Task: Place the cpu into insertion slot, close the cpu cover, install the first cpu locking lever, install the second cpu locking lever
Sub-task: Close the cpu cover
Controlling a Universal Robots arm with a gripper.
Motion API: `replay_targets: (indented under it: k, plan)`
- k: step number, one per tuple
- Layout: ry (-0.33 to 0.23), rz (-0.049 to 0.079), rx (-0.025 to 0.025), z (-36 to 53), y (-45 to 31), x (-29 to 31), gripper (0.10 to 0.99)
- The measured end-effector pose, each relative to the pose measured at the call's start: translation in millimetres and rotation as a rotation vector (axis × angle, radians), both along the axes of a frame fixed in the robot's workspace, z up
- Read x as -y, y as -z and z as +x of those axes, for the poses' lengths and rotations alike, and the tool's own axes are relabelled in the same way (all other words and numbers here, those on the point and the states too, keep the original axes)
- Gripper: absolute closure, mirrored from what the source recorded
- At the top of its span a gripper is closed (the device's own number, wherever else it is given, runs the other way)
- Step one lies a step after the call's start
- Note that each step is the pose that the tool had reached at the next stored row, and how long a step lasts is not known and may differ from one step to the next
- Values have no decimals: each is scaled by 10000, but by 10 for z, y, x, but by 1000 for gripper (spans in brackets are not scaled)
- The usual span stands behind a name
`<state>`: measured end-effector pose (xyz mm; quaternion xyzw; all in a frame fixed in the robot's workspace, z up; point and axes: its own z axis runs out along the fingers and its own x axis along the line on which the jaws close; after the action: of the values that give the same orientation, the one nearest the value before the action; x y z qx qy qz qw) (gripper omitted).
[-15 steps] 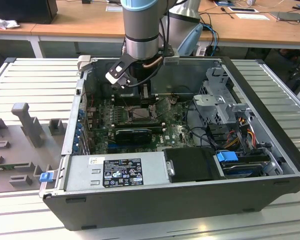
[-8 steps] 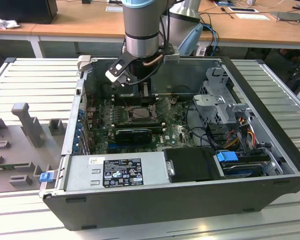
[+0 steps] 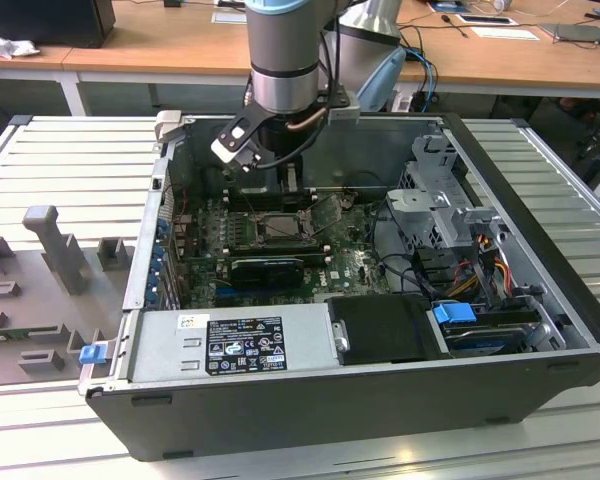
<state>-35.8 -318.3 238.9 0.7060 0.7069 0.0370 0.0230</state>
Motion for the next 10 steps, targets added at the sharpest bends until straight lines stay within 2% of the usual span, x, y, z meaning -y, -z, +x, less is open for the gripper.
replay_targets:
  k: [10]
  plan:
    - [0, -1, 0, 25, -38, 0, 980]
